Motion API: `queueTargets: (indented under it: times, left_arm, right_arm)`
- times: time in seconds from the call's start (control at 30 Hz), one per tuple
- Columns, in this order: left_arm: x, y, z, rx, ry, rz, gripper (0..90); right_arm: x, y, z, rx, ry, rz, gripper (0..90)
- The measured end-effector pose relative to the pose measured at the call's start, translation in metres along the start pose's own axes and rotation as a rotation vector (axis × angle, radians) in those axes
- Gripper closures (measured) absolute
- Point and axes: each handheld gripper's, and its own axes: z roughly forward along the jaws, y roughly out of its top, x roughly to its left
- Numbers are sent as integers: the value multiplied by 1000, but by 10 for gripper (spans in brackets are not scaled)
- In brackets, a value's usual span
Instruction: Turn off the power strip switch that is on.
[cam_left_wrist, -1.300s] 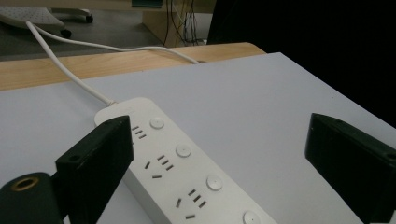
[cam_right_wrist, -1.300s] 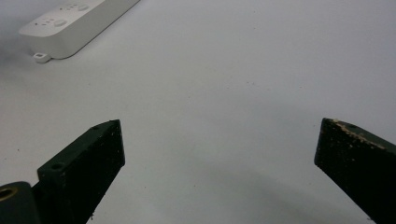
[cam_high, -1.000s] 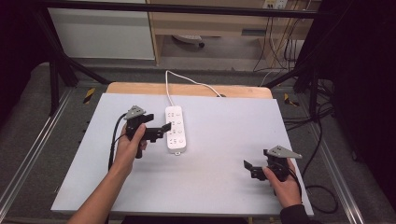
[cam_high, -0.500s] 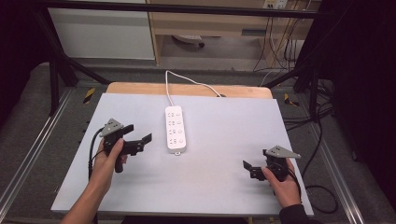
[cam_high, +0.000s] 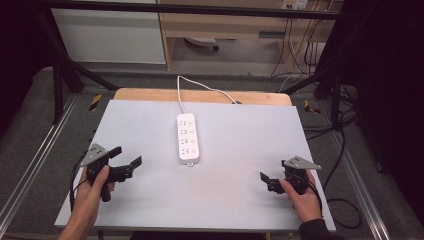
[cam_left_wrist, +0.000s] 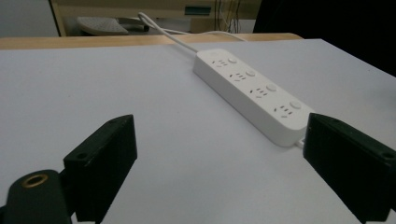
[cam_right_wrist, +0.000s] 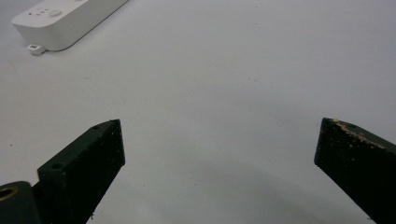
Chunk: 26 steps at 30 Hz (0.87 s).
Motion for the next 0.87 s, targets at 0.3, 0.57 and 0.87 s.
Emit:
queueTargets:
  times: [0.3, 0.57, 0.87]
  left_arm:
    - [18, -16, -21, -10, 63, -16, 96]
    - [32, -31, -40, 7, 90, -37, 97]
    - [21, -39, -40, 69, 57, 14, 83]
  right_arm:
    - [-2, -1, -2, -4, -11, 4, 24]
    - [-7, -3, -3, 6, -43, 13, 27]
    - [-17, -11, 7, 85, -135, 32, 32]
